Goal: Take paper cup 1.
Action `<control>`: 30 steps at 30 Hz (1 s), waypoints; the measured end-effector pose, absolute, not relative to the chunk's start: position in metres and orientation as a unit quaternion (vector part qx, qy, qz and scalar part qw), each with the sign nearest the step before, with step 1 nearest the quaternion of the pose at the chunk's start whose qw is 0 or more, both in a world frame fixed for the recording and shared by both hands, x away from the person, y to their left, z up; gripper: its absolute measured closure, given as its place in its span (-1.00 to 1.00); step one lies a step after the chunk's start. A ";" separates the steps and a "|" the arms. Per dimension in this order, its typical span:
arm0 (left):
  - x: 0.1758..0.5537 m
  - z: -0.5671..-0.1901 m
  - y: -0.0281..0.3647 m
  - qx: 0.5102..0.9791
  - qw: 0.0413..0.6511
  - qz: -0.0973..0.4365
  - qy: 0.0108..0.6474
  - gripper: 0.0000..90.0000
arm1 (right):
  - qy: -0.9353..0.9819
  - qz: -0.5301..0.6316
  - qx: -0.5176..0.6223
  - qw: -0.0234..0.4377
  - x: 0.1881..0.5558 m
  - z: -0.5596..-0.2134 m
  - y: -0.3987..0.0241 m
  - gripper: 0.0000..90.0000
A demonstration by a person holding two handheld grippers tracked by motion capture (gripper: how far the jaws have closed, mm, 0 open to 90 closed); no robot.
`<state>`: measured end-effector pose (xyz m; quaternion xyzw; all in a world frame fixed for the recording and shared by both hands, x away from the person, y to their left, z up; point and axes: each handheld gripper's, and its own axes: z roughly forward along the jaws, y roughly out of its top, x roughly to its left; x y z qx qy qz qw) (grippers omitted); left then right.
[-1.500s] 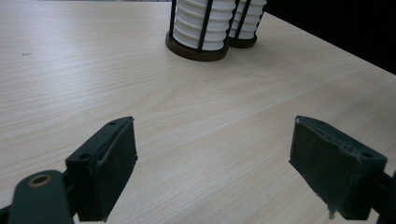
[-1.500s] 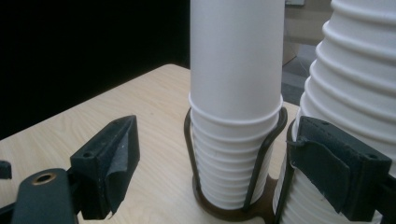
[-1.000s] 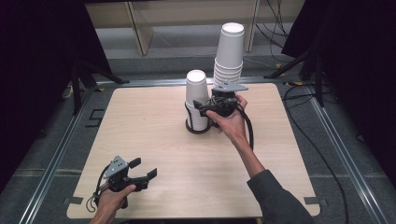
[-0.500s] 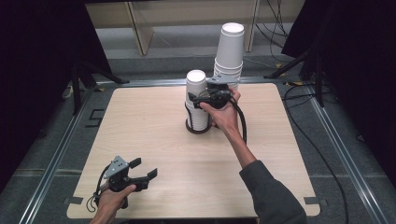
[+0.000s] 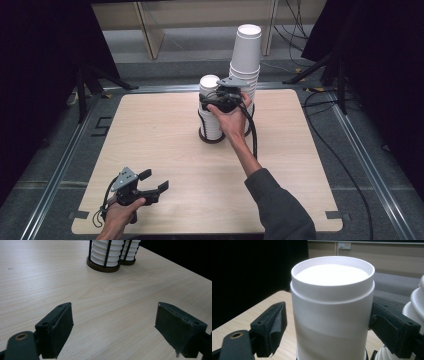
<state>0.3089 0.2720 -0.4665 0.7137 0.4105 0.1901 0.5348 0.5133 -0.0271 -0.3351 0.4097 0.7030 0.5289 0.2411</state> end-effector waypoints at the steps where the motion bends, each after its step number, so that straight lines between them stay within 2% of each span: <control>1: 0.309 -0.466 0.272 0.714 0.533 0.190 0.412 -0.68 | 0.702 0.529 0.407 0.249 0.515 -0.336 -0.027 -0.65; 4: 0.309 -0.466 0.272 0.717 0.531 0.191 0.410 -0.68 | 0.695 0.526 0.426 0.242 0.514 -0.336 -0.024 -0.65; 19: 0.309 -0.466 0.272 0.715 0.535 0.190 0.408 -0.68 | 0.677 0.522 0.449 0.262 0.518 -0.339 -0.014 -0.66; 30: 0.309 -0.466 0.272 0.715 0.535 0.189 0.408 -0.68 | 0.673 0.516 0.455 0.269 0.518 -0.337 -0.011 -0.56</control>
